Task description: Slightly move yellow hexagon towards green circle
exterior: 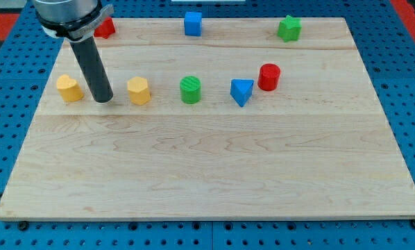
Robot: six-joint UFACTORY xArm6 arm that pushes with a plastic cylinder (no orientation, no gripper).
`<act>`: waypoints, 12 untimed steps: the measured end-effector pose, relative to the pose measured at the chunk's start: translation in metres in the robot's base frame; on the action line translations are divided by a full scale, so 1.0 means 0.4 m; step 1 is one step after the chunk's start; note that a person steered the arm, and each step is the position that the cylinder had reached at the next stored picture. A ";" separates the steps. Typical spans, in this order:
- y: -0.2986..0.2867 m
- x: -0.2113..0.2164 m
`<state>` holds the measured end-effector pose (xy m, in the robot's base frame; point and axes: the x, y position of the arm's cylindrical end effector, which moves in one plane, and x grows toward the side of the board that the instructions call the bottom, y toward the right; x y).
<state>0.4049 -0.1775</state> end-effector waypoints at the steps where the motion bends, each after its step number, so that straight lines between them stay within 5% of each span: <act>1: -0.014 -0.042; 12: -0.017 -0.103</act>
<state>0.3637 -0.1844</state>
